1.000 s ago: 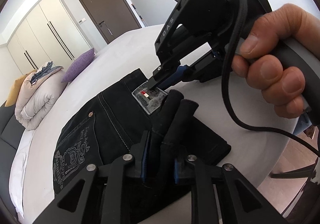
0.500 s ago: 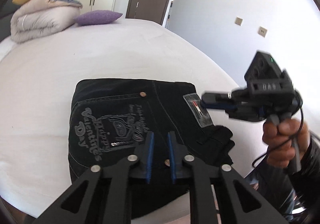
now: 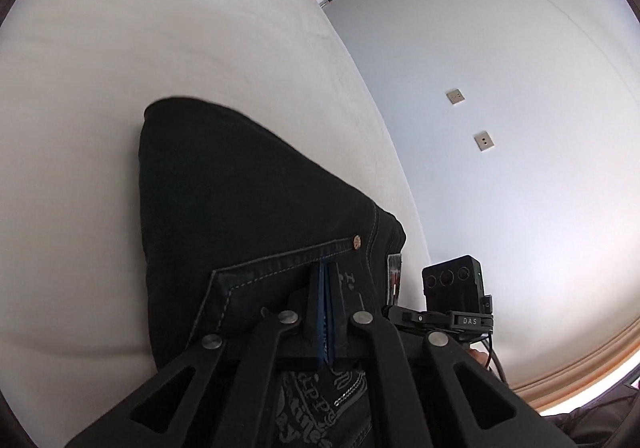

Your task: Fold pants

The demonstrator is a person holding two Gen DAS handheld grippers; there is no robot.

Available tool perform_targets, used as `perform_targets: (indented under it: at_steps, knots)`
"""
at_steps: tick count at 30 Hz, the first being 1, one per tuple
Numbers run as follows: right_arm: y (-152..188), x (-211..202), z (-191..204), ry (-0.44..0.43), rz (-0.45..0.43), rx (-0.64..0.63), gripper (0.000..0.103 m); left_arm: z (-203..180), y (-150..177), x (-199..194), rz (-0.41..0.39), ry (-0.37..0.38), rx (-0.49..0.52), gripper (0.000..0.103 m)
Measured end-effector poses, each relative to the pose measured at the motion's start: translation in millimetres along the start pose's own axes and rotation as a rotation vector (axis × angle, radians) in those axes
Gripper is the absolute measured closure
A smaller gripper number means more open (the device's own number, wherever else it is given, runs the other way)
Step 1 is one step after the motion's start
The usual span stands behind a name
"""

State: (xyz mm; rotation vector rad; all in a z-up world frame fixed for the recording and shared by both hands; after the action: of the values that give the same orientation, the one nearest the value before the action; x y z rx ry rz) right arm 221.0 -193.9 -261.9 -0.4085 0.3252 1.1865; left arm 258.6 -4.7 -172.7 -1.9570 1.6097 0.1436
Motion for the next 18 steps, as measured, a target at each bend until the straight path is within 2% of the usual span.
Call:
perform_targets:
  at_steps: [4, 7, 8, 12, 18]
  knots:
    - [-2, -1, 2, 0.006, 0.004, -0.007, 0.103, 7, 18, -22, -0.031, 0.051, -0.031, 0.101]
    - [-2, 2, 8, 0.008, 0.005, -0.016, 0.103, 3, 35, -42, -0.053, 0.068, -0.016, 0.101]
    - [-1, 3, 8, 0.009, 0.006, -0.018, 0.103, 0, 45, -46, -0.038, 0.077, -0.004, 0.101]
    - [3, 6, 12, 0.039, 0.018, -0.037, 0.103, -11, 95, -45, 0.060, 0.011, 0.097, 0.101]
    - [20, -5, 18, 0.078, 0.029, -0.060, 0.103, -12, 122, -47, 0.076, -0.026, 0.118, 0.101]
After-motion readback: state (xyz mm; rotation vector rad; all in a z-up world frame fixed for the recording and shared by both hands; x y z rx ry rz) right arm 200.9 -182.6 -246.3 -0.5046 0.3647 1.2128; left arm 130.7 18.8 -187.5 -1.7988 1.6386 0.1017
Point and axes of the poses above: each gripper's, at about its wrist camera, not at the fingertips, and x roughly the way its jaws point, z to its left, y to its underside, the point moved 10 cm from there along x, roughly the way its jaws point, and after that the axes turned 2 degrees about y, right-handed, at the moved point
